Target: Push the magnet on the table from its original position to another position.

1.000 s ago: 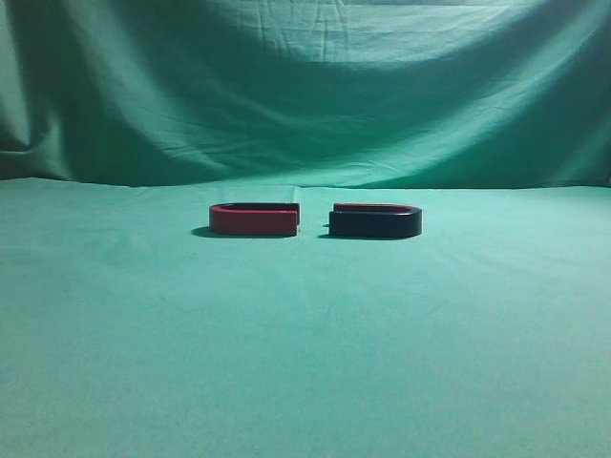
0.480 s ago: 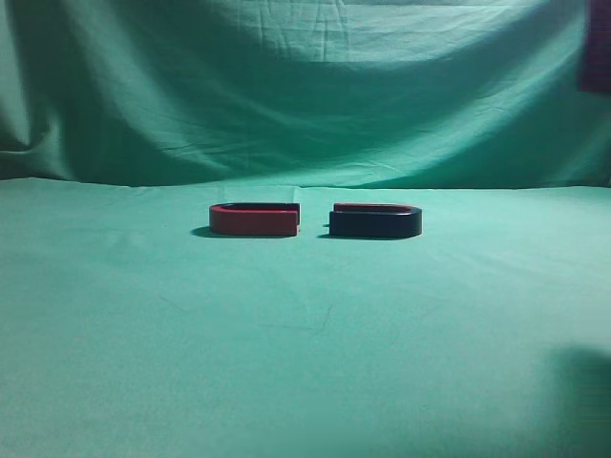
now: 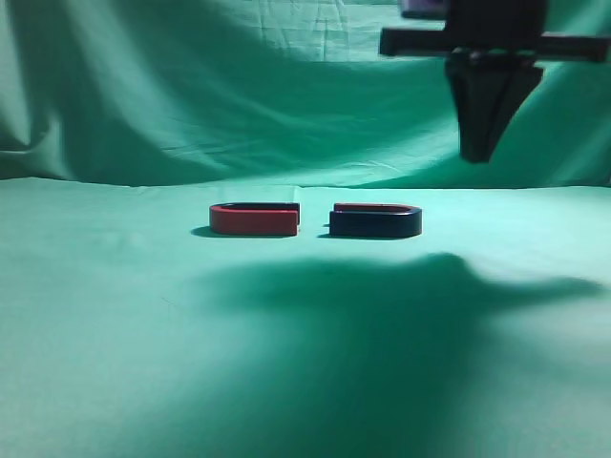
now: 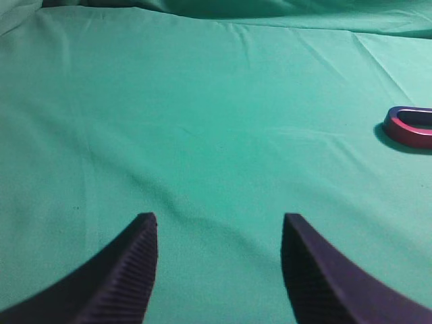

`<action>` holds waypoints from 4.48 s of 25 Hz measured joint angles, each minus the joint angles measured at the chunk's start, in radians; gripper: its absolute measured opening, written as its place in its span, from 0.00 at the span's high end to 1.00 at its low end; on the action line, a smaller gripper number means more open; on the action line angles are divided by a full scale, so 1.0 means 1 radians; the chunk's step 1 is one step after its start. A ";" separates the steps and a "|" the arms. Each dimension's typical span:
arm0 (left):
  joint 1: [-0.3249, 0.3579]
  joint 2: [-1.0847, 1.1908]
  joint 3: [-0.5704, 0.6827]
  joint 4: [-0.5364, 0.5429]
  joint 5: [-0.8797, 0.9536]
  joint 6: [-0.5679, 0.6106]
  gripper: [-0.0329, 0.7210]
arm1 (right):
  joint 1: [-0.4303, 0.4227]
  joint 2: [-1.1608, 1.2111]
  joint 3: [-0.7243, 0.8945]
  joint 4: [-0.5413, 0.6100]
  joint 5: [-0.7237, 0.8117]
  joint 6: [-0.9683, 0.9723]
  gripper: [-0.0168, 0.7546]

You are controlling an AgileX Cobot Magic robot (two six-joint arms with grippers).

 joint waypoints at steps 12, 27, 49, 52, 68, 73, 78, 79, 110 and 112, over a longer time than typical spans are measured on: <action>0.000 0.000 0.000 0.000 0.000 0.000 0.43 | -0.014 0.339 -0.333 -0.009 0.118 0.028 0.98; 0.000 0.000 0.000 0.000 0.000 0.000 0.43 | 0.005 0.359 -0.365 0.083 0.041 0.026 0.98; 0.000 0.000 0.000 0.000 0.000 0.000 0.43 | 0.042 -0.099 -0.669 0.086 0.307 -0.096 0.98; 0.000 0.000 0.000 0.000 0.000 0.000 0.43 | 0.042 -0.241 -0.535 0.064 0.312 -0.097 0.98; 0.000 0.000 0.000 0.000 0.000 0.000 0.43 | 0.042 -1.015 0.339 0.041 0.016 -0.073 0.98; 0.000 0.000 0.000 0.000 0.000 0.000 0.43 | 0.042 -1.236 0.534 0.041 -0.103 -0.076 0.98; 0.000 0.000 0.000 0.000 0.000 0.000 0.43 | 0.042 -1.430 0.623 0.045 -0.119 -0.077 0.98; 0.000 0.000 0.000 0.000 0.000 0.000 0.43 | 0.042 -1.460 0.623 0.045 -0.099 -0.077 0.98; 0.000 0.000 0.000 0.000 0.000 0.000 0.43 | -0.382 -1.845 1.304 0.016 -0.511 -0.236 0.98; 0.000 0.000 0.000 0.000 0.000 0.000 0.43 | -0.387 -1.845 1.343 0.014 -0.516 -0.237 0.98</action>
